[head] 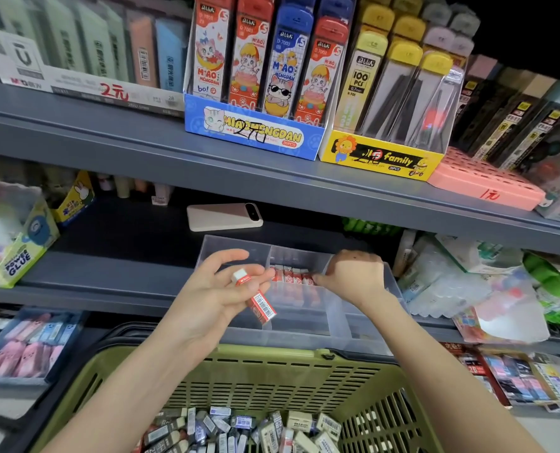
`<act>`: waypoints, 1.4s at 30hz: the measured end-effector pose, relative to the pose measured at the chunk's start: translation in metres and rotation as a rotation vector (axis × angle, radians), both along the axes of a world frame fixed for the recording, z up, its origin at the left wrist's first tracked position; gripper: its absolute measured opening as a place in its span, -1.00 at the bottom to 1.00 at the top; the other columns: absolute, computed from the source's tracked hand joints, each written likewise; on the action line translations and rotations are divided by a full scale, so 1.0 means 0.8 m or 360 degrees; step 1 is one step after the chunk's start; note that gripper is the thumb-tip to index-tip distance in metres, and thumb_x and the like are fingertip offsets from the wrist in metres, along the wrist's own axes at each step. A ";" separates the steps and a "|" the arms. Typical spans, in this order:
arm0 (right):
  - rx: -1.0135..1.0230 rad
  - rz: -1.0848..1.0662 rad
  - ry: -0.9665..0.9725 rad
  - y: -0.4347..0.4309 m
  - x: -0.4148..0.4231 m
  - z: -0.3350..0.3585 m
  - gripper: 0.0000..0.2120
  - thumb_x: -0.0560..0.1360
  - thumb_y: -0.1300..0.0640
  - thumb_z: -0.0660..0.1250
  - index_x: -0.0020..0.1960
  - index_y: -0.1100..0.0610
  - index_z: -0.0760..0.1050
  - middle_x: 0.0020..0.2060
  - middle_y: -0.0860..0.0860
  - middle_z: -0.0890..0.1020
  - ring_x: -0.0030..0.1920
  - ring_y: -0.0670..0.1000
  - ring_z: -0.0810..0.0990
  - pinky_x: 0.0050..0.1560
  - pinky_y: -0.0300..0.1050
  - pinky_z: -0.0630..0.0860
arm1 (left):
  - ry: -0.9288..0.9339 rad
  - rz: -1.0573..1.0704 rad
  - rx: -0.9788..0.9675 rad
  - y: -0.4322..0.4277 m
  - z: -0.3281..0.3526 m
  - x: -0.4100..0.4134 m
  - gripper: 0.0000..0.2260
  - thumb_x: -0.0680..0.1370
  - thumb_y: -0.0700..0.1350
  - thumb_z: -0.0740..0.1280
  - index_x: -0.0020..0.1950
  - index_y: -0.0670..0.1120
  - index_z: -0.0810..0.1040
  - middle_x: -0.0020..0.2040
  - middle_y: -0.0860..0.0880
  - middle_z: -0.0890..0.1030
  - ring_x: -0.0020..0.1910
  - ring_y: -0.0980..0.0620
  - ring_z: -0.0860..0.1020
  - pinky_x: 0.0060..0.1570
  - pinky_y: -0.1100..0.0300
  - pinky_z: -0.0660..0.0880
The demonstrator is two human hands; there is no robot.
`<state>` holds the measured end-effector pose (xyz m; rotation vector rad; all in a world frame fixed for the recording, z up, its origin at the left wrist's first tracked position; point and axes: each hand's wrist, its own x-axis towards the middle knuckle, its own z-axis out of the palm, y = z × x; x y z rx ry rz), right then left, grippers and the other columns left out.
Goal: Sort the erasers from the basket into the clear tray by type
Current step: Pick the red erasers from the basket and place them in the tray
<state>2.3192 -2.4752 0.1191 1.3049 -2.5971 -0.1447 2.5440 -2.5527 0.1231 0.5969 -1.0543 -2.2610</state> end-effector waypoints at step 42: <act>-0.0871 -0.0057 -0.1148 0.011 -0.022 -0.001 -0.67 0.23 0.00 0.54 -0.22 -0.02 0.39 -0.28 -0.08 0.65 -0.17 -0.02 0.60 -0.10 -0.12 0.50 | -0.0991 -0.1426 -0.3136 -0.062 -0.020 -0.143 -0.53 0.57 0.27 0.09 0.43 0.14 0.35 0.42 0.22 0.36 0.32 0.07 0.26 0.30 0.08 0.07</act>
